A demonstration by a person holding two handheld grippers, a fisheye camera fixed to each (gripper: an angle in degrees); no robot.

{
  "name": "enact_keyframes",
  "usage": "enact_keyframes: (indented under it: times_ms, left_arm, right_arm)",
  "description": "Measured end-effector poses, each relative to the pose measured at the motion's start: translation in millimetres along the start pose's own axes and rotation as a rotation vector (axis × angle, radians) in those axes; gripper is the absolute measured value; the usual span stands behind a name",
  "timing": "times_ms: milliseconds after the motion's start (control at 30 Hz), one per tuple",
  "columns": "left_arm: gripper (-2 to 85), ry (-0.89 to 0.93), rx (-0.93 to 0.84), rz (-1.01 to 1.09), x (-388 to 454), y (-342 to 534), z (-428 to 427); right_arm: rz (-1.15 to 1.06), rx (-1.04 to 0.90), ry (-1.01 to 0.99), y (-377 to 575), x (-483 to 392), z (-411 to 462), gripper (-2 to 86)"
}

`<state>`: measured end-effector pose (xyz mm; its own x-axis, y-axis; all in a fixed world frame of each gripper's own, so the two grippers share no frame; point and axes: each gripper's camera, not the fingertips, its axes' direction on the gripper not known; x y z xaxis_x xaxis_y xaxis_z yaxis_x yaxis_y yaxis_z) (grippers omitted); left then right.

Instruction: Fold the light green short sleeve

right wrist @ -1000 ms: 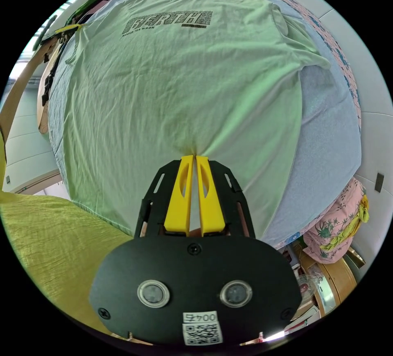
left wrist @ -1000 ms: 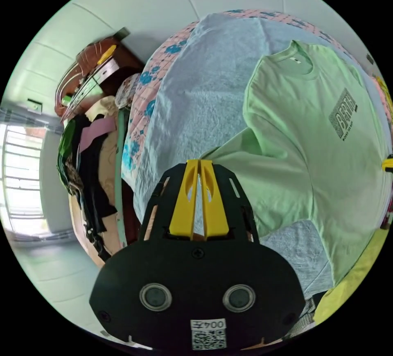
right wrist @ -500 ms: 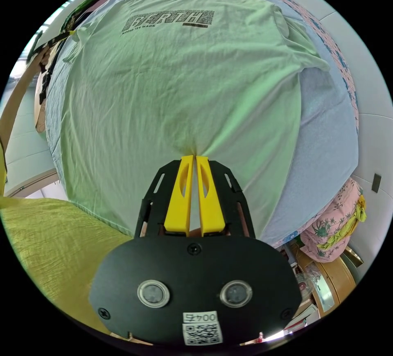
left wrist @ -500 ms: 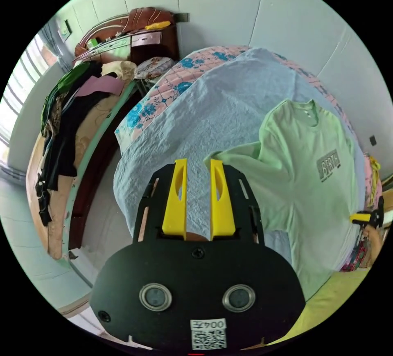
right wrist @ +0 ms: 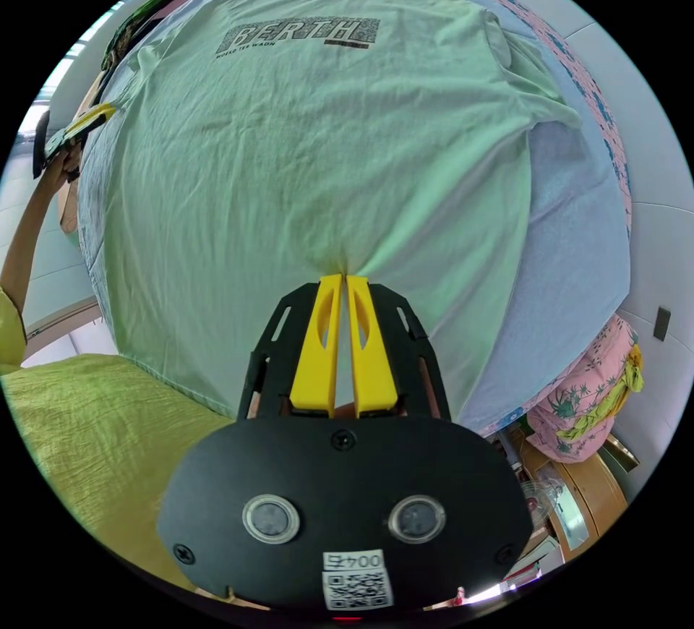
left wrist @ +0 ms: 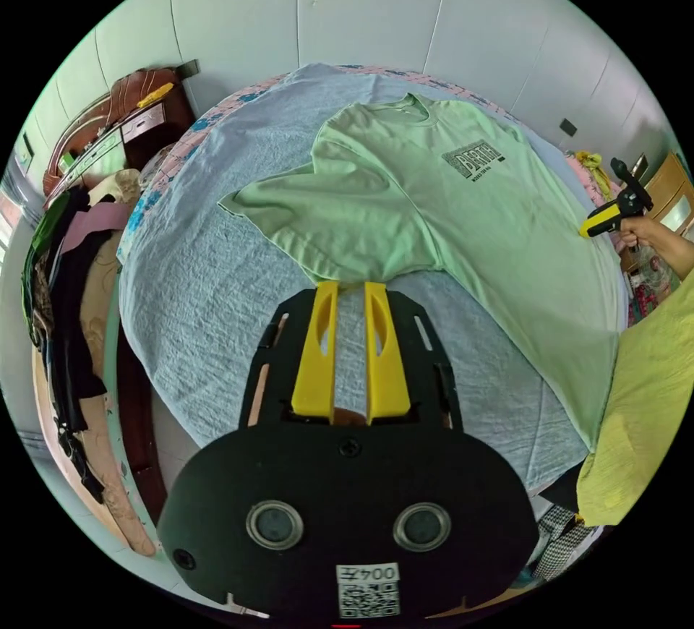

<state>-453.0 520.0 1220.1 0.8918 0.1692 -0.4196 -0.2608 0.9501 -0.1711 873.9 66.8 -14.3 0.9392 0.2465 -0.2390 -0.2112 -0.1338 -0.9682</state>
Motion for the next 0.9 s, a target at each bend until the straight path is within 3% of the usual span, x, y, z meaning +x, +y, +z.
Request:
enact_keyframes:
  times_ms: [167, 333, 433, 600, 800, 900]
  left_arm:
    - [2.8, -0.085, 0.022, 0.033, 8.7, -6.3, -66.7]
    - [3.8, -0.089, -0.144, 0.030, 10.9, 14.6, -40.6]
    - [5.3, -0.062, -0.175, -0.048, -19.5, 21.8, -38.1]
    - [6.2, -0.109, 0.088, -0.121, -88.4, -12.0, -83.0]
    - [8.1, -0.090, -0.041, -0.112, -174.2, -93.5, -35.9]
    - [8.0, 0.008, -0.045, -0.126, -199.4, -110.6, -27.6]
  right_arm:
    - [0.004, 0.002, 0.009, -2.2, -1.6, 2.5, 0.4]
    - [0.002, -0.006, 0.001, -5.7, -0.2, 4.4, 0.3]
    - [0.004, -0.011, -0.006, -7.7, 1.0, 5.5, 0.2]
    - [0.003, -0.010, 0.011, -9.7, -2.0, 7.3, 0.3]
    - [0.001, -0.026, 0.018, -14.3, -3.8, 9.2, 0.6]
    - [0.010, -0.021, 0.016, -14.3, -4.2, 10.0, 0.8]
